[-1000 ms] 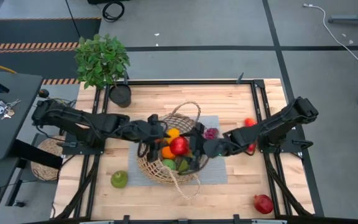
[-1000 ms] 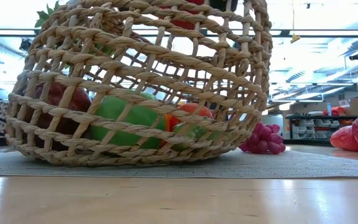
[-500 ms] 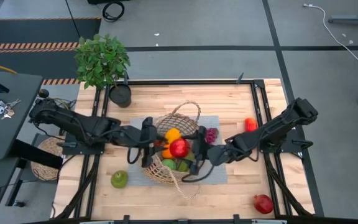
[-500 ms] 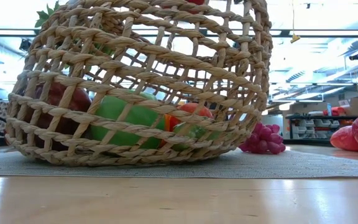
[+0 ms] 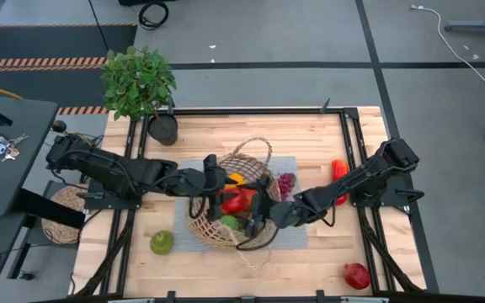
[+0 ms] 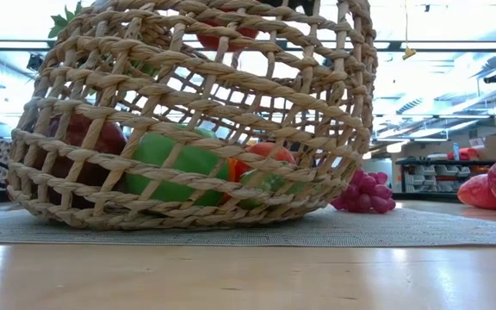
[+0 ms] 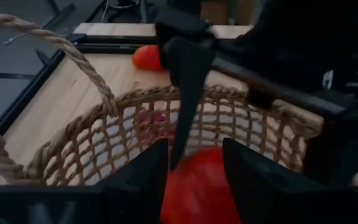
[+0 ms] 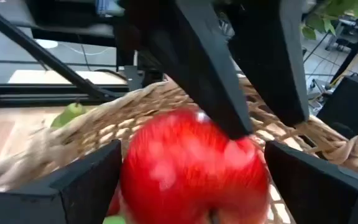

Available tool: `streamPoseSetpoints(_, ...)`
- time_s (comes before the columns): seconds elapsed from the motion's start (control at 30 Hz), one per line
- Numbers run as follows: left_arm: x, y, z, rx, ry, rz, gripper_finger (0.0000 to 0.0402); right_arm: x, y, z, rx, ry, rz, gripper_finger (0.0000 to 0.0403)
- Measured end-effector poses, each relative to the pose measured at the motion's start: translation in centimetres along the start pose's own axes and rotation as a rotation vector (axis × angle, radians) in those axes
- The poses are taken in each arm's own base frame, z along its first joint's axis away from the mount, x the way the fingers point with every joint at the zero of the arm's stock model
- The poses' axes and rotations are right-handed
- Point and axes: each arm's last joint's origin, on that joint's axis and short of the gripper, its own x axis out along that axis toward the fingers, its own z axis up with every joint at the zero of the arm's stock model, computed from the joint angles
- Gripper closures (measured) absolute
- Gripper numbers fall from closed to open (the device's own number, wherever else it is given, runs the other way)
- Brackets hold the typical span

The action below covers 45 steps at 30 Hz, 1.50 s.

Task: Build produce basket
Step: Put the red apple into the brown basket

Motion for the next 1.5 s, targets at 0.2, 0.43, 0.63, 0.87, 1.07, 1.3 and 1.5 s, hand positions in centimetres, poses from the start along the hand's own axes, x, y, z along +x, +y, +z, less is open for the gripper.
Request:
streamPoseSetpoints(0.2, 1.0, -0.4, -0.5, 0.035, 0.027, -0.01, 0.0242, -0.3, 0.3, -0.1, 0.003, 0.004, -0.003, 0.0004)
streamPoseSetpoints(0.43, 1.0, -0.4, -0.5, 0.03, 0.031, -0.029, 0.0241, -0.2, 0.3, -0.1, 0.013, 0.004, 0.005, 0.0003)
streamPoseSetpoints(0.63, -1.7, -1.0, 0.2, 0.075, -0.022, -0.07, 0.0248, -1.9, 0.1, 1.2, -0.04, -0.029, -0.04, 0.0003)
streamPoseSetpoints(0.87, -6.8, -0.9, 0.9, 0.093, -0.092, -0.058, 0.0275, -6.3, 0.3, 3.2, -0.092, -0.078, -0.13, 0.0003)
streamPoseSetpoints(1.07, -10.5, -0.5, -2.3, 0.053, -0.015, 0.063, 0.0288, -8.6, 0.9, 3.0, -0.162, -0.06, -0.21, 0.0003)
streamPoseSetpoints(1.3, -13.4, 2.5, -5.7, -0.194, 0.196, 0.224, 0.0292, -8.1, 0.8, 3.0, -0.199, -0.047, -0.096, 0.0007)
streamPoseSetpoints(1.5, -12.6, 4.5, -7.0, -0.221, 0.453, 0.323, 0.0292, -5.2, -1.7, 3.3, -0.196, -0.004, 0.031, 0.0022)
